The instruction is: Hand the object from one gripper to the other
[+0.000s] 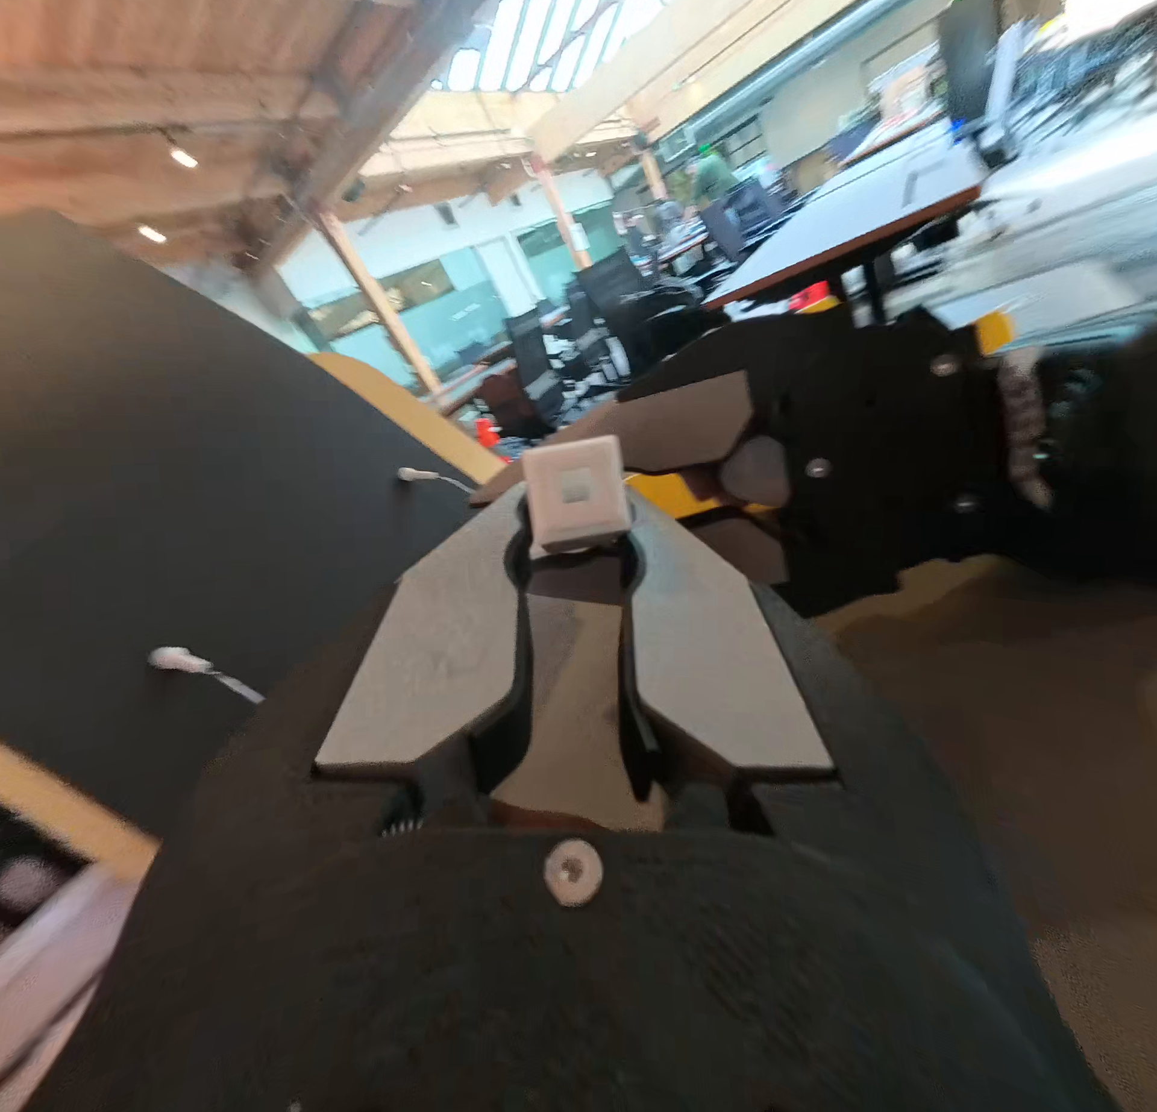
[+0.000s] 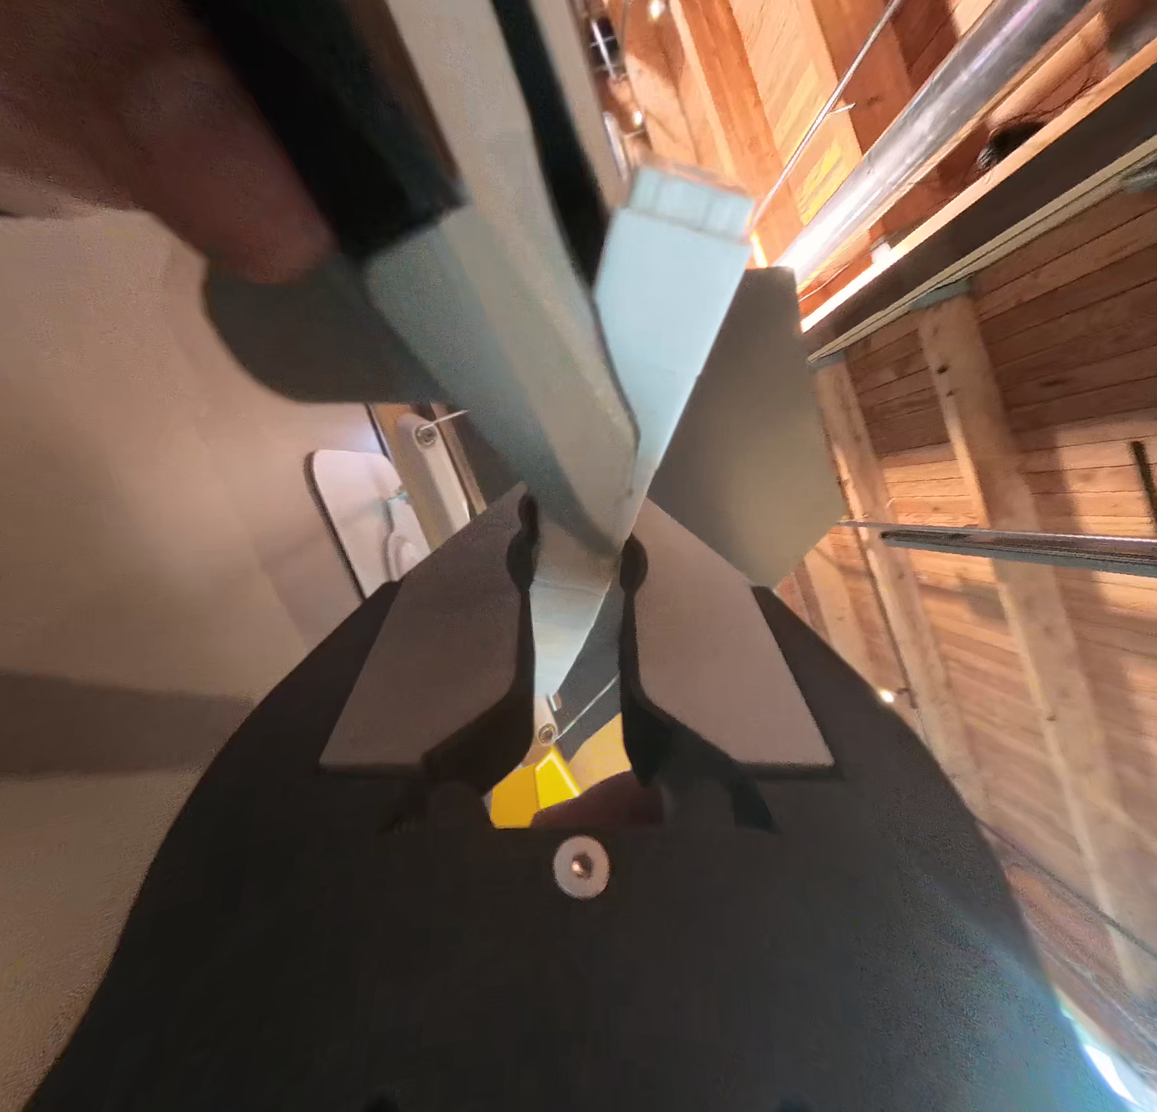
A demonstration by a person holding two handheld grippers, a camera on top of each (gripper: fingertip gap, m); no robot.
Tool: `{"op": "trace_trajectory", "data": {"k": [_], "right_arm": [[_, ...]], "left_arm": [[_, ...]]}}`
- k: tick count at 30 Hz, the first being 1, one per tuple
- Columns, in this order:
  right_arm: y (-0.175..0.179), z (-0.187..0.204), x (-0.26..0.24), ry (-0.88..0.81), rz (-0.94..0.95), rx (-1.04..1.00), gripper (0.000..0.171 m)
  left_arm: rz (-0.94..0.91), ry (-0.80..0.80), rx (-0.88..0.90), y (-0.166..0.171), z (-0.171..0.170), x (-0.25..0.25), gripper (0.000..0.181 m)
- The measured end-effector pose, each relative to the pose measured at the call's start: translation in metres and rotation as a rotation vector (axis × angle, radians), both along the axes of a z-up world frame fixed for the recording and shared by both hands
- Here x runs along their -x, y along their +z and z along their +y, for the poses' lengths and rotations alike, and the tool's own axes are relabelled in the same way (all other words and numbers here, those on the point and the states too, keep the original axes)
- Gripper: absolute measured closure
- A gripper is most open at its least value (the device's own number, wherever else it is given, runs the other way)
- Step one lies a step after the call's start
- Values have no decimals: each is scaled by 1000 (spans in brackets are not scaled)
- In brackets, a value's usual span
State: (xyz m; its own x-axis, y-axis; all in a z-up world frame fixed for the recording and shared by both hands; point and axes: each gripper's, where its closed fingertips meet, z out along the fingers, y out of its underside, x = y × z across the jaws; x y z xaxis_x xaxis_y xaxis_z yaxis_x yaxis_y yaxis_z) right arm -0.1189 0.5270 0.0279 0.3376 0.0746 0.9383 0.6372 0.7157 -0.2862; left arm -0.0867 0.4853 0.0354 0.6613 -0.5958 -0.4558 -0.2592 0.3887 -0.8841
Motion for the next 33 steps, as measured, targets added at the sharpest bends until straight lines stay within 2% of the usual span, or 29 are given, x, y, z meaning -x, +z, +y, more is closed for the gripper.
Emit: {"op": "trace_trajectory", "data": {"k": [2,3,4,9,11,13,14,17,21,23,26,27,29,31,33], "right_arm": [[-4,3,0,3,-7,18,147],[-8,5,-1,23,-2,92,142],[-13,6,-2,65,22,202,132],[-17,-8,-8,408,234,950,126],[-7,-17,-12,549,321,1149,131],[-9,-17,-14,580,339,1247,142],[-15,-15,-15,551,312,1255,144],[-24,-18,-9,538,271,1233,136],[-19,-43,5,690,288,1398,124],[-21,-45,10,688,294,1375,118],[-29,-43,16,628,268,1271,111],[-33,-43,16,608,238,1252,111],[-46,-35,13,513,169,1220,119],[-68,-20,6,353,71,1159,123],[-96,-4,-3,168,-44,1107,118]], "left_arm": [[100,94,-115,1,3,9,161],[140,170,-202,5,6,17,161],[191,231,-281,8,7,24,160],[266,394,-527,28,1,46,160],[308,385,-533,22,1,43,160],[326,358,-415,4,13,45,161],[315,357,-381,0,18,48,161],[277,335,-274,-12,29,54,161],[413,357,-403,-17,25,46,161],[468,359,-454,-20,23,39,161],[470,346,-410,-26,26,38,161],[429,331,-365,-26,27,40,161],[325,274,-151,-36,36,47,161],[225,245,84,-51,49,59,161],[124,173,336,-71,54,64,161]]}}
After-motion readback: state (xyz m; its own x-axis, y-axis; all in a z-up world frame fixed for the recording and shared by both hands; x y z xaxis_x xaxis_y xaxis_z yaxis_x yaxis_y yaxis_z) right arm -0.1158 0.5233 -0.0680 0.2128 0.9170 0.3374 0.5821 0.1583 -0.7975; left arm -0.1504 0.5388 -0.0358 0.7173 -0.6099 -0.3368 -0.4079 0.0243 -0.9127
